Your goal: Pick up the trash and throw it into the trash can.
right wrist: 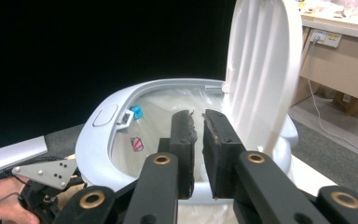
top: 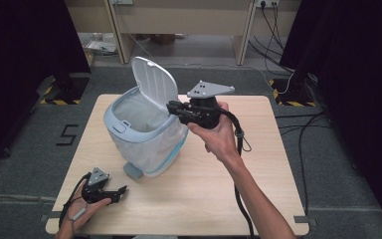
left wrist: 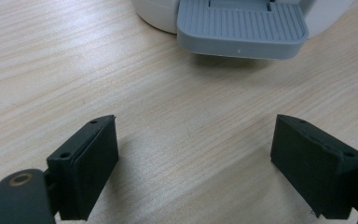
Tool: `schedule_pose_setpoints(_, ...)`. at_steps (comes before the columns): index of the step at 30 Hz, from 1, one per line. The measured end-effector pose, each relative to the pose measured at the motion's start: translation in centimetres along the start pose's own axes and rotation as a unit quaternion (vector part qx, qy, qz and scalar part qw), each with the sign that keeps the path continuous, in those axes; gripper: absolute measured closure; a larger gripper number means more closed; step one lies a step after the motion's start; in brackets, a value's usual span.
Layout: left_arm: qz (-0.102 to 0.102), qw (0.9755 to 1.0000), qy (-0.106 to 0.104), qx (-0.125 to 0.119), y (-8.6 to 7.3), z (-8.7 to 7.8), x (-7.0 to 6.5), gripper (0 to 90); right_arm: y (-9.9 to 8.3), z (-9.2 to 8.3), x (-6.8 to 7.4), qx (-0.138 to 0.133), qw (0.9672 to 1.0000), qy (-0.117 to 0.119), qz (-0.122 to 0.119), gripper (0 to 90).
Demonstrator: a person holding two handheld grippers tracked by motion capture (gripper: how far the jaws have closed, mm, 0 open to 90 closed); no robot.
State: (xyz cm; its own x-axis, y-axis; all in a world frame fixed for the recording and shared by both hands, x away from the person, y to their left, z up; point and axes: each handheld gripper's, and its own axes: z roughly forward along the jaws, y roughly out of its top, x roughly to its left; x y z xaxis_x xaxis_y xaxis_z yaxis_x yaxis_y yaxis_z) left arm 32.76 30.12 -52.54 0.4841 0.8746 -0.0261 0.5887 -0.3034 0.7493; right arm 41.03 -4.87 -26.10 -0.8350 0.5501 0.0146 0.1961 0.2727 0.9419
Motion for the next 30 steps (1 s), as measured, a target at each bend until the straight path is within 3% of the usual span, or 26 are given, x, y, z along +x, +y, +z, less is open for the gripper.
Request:
schedule_pose_setpoints(19,0.0,1.0,0.0,0.0,0.0,0.0,0.0,13.8,-2.6,-1.8,-2.9,-0.014,0.9991,-0.023,0.031,86.3)
schedule_pose_setpoints(30,0.0,1.0,0.0,0.0,0.0,0.0,0.0,13.8,-3.6,-2.3,-4.8,-0.011,0.9973,-0.057,0.045,86.1)
